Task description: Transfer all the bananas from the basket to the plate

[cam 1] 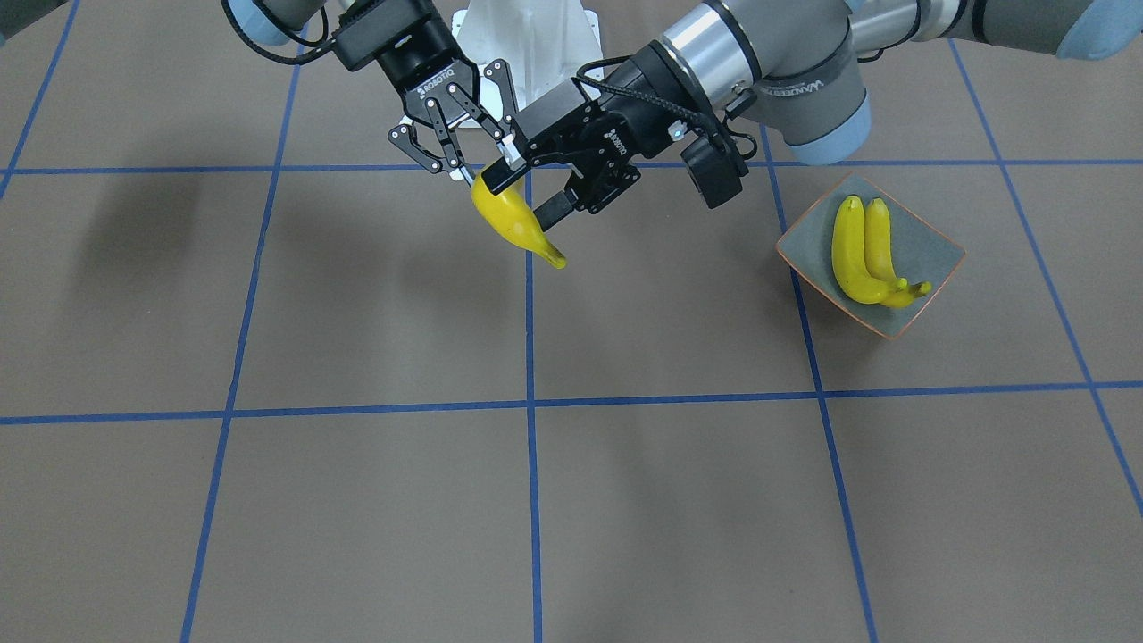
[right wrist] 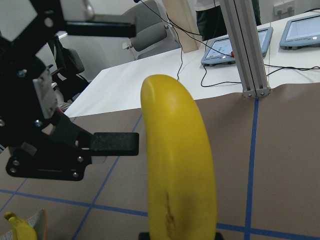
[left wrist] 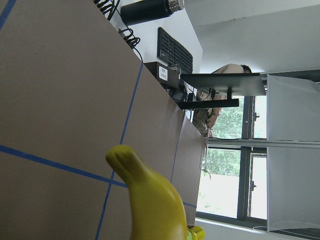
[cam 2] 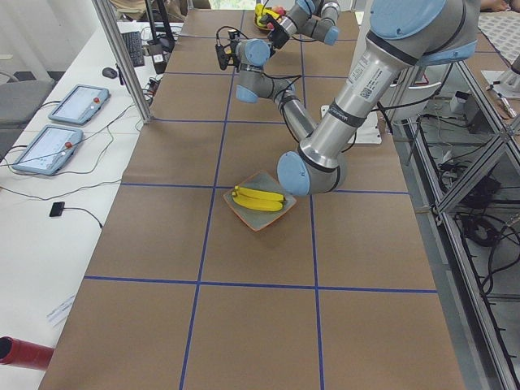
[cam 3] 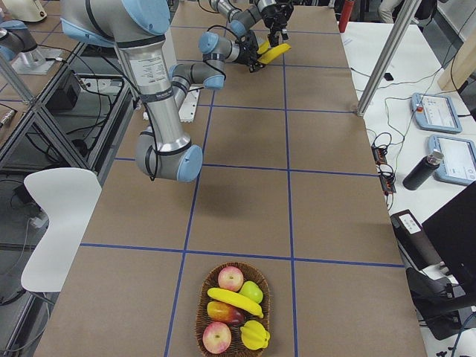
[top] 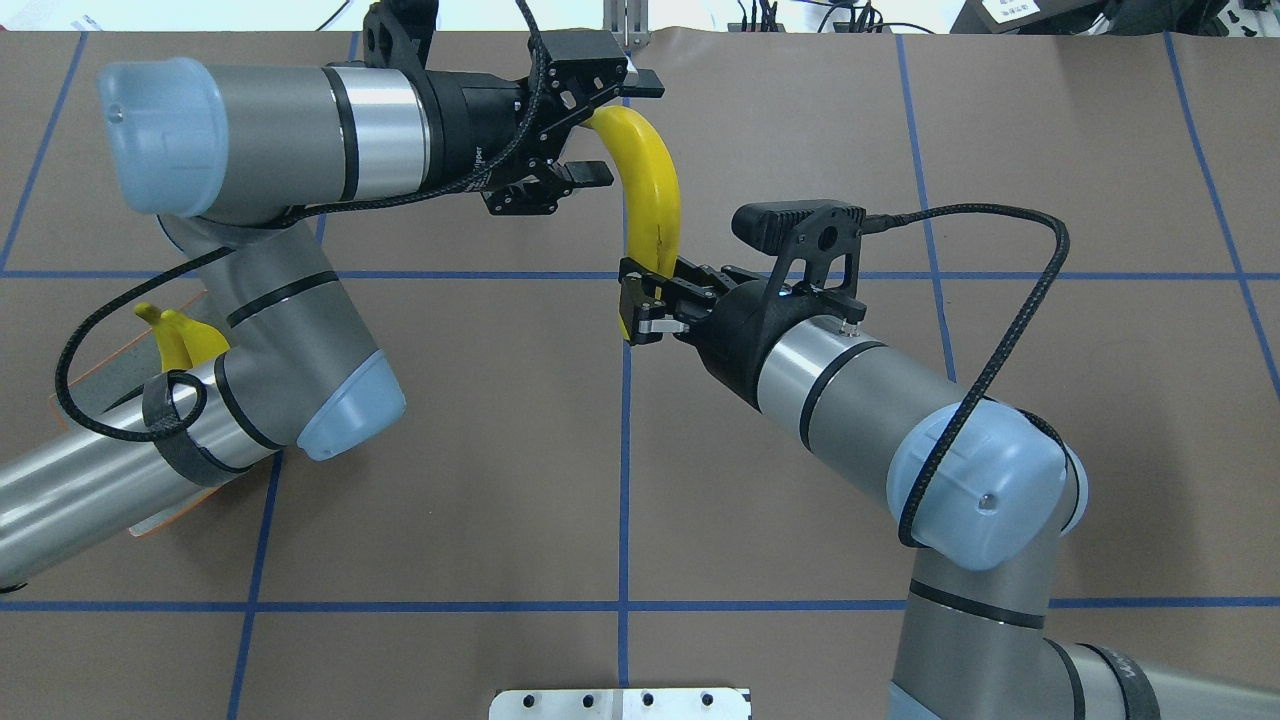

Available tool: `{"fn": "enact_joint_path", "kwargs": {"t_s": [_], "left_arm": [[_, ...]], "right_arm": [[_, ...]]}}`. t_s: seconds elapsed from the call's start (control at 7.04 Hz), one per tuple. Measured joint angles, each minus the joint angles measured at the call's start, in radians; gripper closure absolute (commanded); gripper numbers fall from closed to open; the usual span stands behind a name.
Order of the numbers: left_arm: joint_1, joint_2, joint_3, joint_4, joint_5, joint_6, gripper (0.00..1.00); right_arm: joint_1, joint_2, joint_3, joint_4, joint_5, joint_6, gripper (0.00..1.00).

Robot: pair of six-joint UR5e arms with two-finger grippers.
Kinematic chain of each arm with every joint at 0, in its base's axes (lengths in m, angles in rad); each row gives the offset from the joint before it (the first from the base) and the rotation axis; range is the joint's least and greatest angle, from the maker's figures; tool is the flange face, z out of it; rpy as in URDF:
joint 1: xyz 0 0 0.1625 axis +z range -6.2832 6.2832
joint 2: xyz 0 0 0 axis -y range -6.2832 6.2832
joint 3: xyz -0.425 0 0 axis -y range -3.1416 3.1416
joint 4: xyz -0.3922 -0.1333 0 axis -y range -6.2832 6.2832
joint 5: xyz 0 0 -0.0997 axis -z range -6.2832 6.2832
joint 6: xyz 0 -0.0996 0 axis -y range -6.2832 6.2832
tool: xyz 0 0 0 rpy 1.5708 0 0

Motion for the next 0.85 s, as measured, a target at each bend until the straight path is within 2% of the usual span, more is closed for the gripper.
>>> {"fn": "enact_joint_path", "kwargs": {"t_s": [0.14,0.28,0.43,0.57,0.71,0.85], "left_arm": [[0.006,0.001,0.0,0.0,0.013,0.001,0.24],[0.009,0.001,0.001,0.0,0.018,0.001,0.7],[0.01,0.0,0.001,-0.002,0.019,0.001,1.0],[0.012,0.004,0.001,-0.009,0.019,0.003,1.0],[0.014,0.017,0.001,-0.029,0.019,0.007,1.0],[0.013,0.03,0.0,-0.055,0.02,0.008,1.0]], "right_arm": [[-0.009,0.008,-0.001,-0.002,-0.012,0.0,1.0],[-0.012,0.019,-0.002,-0.01,-0.016,0.0,1.0],[-0.014,0.034,-0.002,-0.03,-0.018,-0.001,1.0],[-0.014,0.045,-0.002,-0.047,-0.019,-0.003,0.88],[-0.014,0.05,0.002,-0.054,-0.019,-0.007,0.11],[-0.016,0.051,0.008,-0.055,-0.018,-0.007,0.01]]}}
